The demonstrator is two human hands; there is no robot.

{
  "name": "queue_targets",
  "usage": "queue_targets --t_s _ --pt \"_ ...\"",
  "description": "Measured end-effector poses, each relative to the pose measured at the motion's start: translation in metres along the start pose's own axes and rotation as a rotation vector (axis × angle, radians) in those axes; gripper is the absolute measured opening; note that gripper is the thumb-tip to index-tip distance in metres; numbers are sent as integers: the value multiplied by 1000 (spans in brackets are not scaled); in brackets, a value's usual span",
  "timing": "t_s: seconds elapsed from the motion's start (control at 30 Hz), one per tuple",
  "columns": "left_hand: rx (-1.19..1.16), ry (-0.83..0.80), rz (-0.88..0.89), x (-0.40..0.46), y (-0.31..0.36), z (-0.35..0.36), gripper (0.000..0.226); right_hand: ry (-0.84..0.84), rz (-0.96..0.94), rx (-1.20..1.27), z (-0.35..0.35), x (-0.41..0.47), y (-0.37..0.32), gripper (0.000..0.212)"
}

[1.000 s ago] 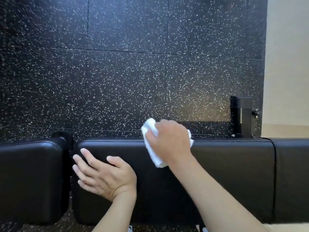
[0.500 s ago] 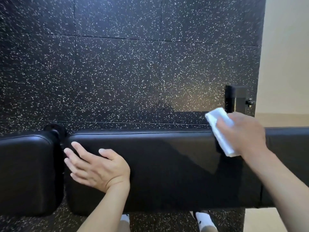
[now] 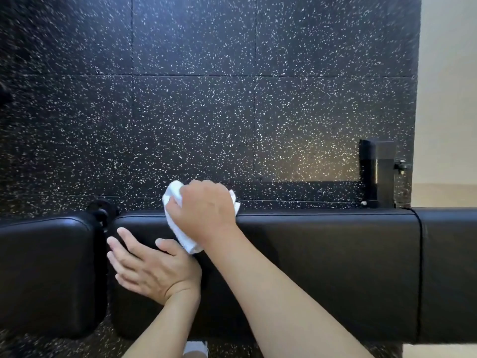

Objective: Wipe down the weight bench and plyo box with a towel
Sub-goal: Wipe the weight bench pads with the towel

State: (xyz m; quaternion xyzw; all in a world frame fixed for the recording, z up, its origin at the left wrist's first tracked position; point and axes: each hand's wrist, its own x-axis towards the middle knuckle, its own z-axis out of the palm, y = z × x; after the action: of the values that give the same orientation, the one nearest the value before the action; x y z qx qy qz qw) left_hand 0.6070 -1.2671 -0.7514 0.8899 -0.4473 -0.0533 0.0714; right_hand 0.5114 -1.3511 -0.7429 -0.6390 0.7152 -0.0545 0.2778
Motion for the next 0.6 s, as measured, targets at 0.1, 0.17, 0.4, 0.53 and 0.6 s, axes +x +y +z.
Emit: queue_targets --t_s 0.1,0.17,0.4,0.53,0.6 --pt "11 26 21 4 -1 -2 75 103 5 42 -8 -18 26 34" --pt "18 37 21 5 -3 -2 75 118 23 32 -20 -37 61 43" --pt "1 27 13 2 -5 -1 72 124 317 -93 -90 -116 230 57" --pt "-2 38 18 0 -4 0 71 106 359 -162 -96 -122 249 54" --pt "-5 36 12 -1 -4 1 71 125 391 -169 -92 -115 239 56"
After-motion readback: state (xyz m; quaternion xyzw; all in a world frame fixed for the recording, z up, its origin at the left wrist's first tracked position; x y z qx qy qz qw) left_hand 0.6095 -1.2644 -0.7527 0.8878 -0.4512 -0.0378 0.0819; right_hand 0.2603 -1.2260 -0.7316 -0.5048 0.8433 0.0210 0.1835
